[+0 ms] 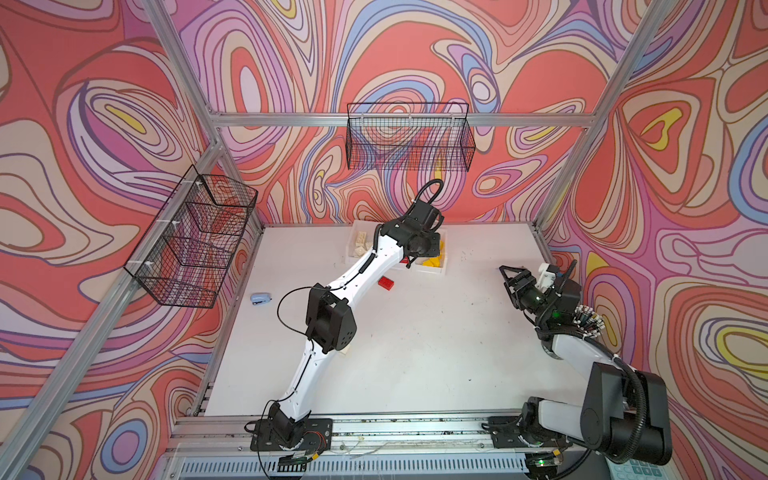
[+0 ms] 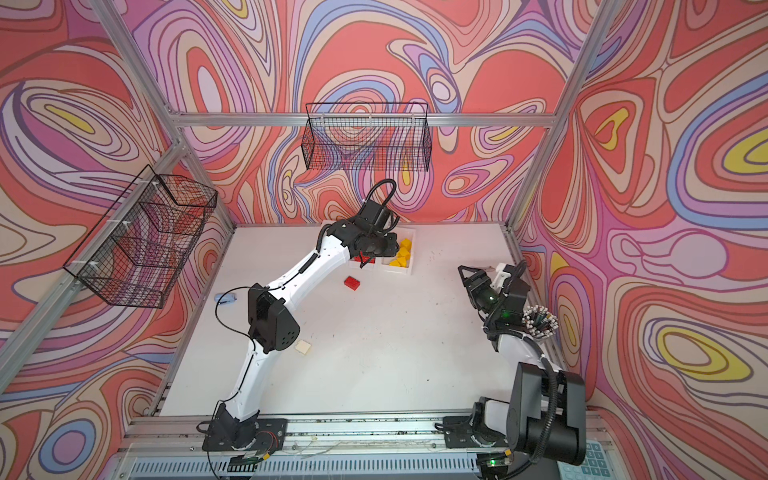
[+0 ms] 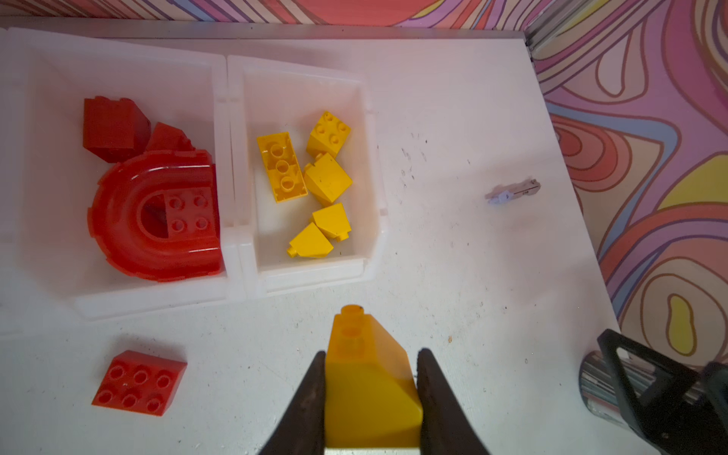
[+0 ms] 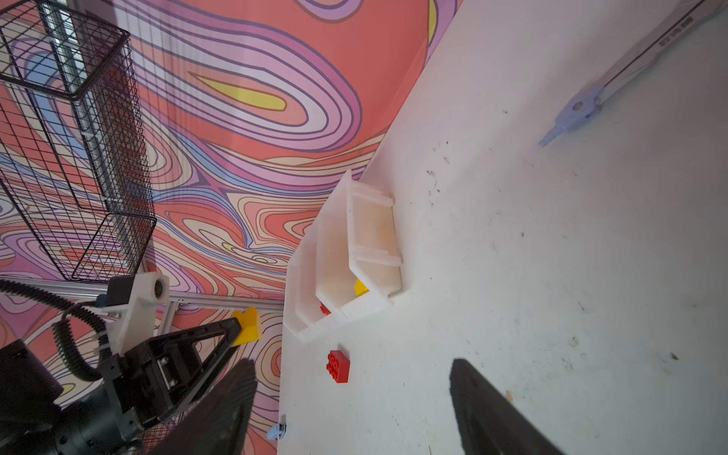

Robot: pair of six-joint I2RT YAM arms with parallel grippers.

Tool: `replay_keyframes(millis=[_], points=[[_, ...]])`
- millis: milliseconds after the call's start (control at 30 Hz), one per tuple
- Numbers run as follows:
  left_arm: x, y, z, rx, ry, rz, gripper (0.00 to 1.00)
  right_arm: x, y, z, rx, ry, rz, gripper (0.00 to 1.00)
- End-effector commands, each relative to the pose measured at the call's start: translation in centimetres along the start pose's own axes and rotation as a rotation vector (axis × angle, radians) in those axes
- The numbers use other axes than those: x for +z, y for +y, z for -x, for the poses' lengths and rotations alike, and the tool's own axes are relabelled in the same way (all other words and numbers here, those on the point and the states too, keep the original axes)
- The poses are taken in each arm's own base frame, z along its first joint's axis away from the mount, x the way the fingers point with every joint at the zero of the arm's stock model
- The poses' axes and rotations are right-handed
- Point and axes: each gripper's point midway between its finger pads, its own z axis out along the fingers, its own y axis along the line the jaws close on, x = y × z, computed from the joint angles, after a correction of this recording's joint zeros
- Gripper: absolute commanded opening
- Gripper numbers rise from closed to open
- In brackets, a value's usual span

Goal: Sort the legos into containers by color
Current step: Place the lego in the container.

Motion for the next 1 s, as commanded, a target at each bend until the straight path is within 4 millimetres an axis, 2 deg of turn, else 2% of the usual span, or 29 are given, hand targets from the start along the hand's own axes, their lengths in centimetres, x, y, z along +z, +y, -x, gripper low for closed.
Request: replay_keyframes(millis=[0,233,567,600,867,967], points=[[2.7,2.0,0.2,-0.094,0.050,-0.047,0.27,0.0,0.4,-0.7,-0.006,0.008,0.020,0.81],[4.8,1.3,1.6,-0.164,0.044,-0.166,0.27,0.3,0.7,-1.1,-0.012,0.020,0.027,0.81],[7.7,1.7,2.7,-0.297,0.019,-0.242,0.31,0.6,1.0,-2.2,-0.020,0.052,0.035,0.81],[7.9,1.8,2.8,-0.303,0.015,-0.243,0.33,0.6,1.1,-2.2,-0.022,0.052,0.035,0.81],[7.6,1.7,4.1,-0.317,-0.024,-0.266,0.68,0.8,1.2,-2.4,-0.035,0.059,0.034,0.81],[6.6,1.4,4.8,-0.296,-0.044,-0.270,0.74,0.8,1.3,-2.5,-0.041,0.061,0.031,0.81]])
